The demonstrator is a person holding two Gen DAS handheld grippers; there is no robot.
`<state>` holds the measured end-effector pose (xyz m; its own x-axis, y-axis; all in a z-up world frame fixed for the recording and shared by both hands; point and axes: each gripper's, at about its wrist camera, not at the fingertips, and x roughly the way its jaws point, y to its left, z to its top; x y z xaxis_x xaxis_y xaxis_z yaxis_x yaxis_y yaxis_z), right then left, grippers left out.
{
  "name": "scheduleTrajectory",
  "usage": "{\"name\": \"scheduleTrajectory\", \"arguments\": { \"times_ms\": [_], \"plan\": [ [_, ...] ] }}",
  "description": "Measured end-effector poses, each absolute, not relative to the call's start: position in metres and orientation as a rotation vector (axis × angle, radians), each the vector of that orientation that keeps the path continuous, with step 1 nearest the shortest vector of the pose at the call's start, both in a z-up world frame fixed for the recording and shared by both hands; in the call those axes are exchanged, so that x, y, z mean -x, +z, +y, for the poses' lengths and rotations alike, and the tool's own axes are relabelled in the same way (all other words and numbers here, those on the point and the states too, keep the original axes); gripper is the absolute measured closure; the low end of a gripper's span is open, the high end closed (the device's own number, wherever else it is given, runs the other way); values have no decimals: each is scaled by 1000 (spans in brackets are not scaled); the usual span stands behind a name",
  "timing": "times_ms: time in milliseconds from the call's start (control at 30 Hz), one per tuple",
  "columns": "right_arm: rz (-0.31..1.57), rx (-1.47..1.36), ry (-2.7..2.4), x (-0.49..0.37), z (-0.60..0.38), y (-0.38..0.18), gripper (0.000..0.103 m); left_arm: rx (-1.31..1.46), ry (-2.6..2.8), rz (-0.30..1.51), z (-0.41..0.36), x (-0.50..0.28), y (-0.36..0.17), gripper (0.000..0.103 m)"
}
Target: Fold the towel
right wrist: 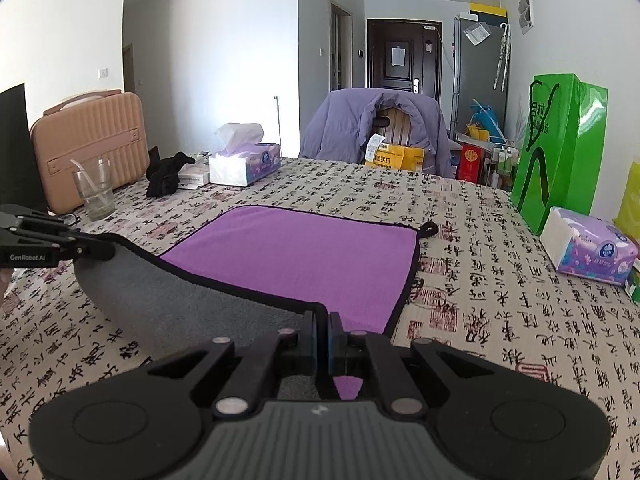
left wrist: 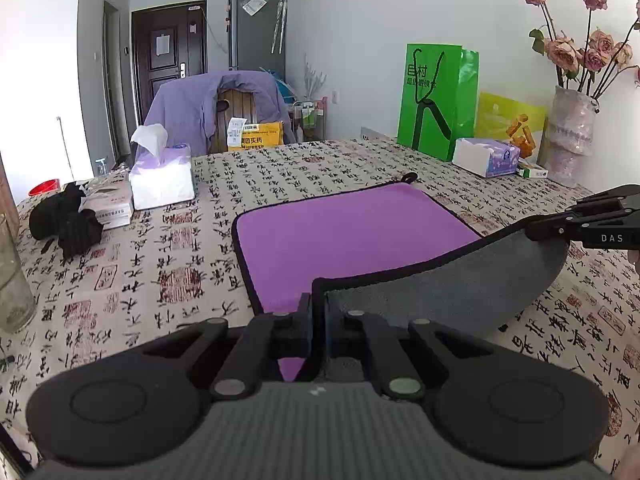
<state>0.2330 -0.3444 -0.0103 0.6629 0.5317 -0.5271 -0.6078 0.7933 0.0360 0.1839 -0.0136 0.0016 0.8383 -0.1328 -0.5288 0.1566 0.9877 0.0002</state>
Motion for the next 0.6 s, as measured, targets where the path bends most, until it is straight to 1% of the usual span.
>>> {"name": "scheduleTrajectory", "arguments": {
  "times_ms": [600],
  "plan": [
    [529,170,647,-259,-341,2,99,-74,-148,537,-11,-209,9,97]
  ]
}}
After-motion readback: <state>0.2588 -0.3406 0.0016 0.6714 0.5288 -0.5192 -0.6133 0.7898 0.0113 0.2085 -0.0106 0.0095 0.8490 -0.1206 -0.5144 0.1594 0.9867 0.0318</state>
